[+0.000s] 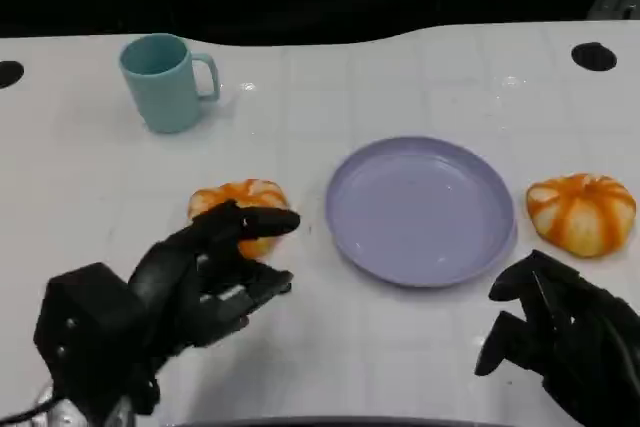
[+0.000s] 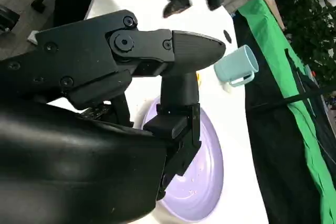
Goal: Grasp the bread from the table and place it into the plate.
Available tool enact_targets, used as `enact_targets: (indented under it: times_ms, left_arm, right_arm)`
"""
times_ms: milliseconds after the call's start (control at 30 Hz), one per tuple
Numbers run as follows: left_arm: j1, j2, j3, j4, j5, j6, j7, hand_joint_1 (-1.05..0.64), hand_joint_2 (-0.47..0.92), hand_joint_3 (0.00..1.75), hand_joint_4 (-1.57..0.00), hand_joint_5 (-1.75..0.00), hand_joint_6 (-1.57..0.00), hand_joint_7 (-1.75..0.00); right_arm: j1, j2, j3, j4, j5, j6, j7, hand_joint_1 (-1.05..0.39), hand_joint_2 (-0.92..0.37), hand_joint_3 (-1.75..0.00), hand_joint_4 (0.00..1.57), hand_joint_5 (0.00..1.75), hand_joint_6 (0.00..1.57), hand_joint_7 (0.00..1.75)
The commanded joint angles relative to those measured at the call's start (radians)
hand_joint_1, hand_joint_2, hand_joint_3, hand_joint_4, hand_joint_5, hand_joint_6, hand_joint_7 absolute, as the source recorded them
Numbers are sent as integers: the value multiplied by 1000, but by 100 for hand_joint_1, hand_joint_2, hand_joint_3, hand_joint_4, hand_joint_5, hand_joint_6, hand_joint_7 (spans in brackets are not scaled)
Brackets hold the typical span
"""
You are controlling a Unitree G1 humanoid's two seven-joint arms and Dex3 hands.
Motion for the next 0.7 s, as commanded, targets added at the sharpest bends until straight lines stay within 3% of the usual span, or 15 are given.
enact_targets:
  times_ms: [33, 200, 400, 700]
  left_arm:
    - [-18, 55, -14, -14, 103, -58, 27, -53, 92, 3, -18, -94, -50, -19]
    - [-61, 161, -34, 2, 293, -166, 52, -49, 90, 0, -7, -79, -44, -8]
    - [-97, 259, -65, -3, 484, -189, 61, -47, 88, 0, 0, -58, -35, -2]
    - [-179, 324, -152, -6, 776, -122, 64, -43, 79, 0, 0, -34, -29, 0]
  right_arm:
    - [-5, 2, -3, 0, -1, -10, -8, -42, -92, -45, 63, 175, 51, 159]
    - [-8, 3, -4, -3, -2, -3, -10, -42, -92, -45, 62, 175, 50, 160]
    - [-9, 2, -6, 2, -2, -7, -7, -42, -92, -45, 63, 175, 51, 161]
    - [-10, 0, -7, 6, -3, -12, -2, -43, -92, -45, 65, 175, 51, 161]
